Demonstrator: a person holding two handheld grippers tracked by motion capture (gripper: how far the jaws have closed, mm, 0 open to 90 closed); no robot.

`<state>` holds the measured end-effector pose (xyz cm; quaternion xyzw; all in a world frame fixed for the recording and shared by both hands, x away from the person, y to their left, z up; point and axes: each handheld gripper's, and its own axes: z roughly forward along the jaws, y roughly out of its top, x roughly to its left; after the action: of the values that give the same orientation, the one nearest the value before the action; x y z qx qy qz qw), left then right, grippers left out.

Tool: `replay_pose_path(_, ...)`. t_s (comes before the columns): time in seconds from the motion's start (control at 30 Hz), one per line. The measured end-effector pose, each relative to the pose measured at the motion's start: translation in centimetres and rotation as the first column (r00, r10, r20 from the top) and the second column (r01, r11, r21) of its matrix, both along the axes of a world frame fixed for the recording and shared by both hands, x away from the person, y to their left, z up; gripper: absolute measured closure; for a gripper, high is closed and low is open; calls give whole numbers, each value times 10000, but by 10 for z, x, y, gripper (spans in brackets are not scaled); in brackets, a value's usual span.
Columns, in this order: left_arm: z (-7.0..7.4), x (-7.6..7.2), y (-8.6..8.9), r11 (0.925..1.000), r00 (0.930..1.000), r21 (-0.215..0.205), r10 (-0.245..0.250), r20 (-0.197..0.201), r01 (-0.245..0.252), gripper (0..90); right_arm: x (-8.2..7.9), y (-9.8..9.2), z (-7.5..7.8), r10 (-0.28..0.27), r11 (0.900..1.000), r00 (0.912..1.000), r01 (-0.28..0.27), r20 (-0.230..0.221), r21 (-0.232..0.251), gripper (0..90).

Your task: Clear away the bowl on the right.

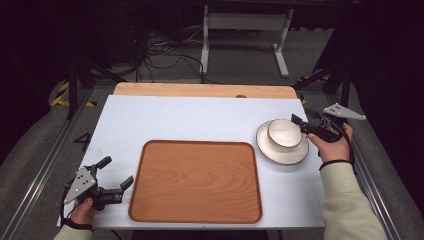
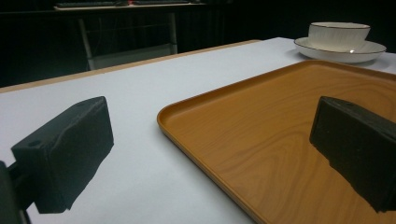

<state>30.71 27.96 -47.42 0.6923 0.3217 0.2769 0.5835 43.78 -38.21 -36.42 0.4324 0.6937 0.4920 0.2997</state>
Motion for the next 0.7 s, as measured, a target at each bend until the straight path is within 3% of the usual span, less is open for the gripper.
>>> replay_pose_path(0.1,0,0,0,10000,10000,3,1,0,-1,3,3,0,-3,-35,9999,9989,29,-460,-134,349)
replay_pose_path(0.27,0,0,0,10000,10000,3,1,-3,-1,3,9,0,-12,-212,9991,9889,156,-1472,-393,354)
replay_pose_path(0.43,0,0,0,10000,10000,3,2,-2,-2,3,14,0,-19,-437,9974,9704,289,-2374,-655,389)
replay_pose_path(0.5,0,0,0,10000,10000,7,2,-1,-2,3,15,0,-20,-458,9973,9677,299,-2478,-676,395)
replay_pose_path(0.7,0,0,0,10000,10000,18,3,-1,-3,3,18,0,-27,-824,9930,9438,505,-3200,-1066,448)
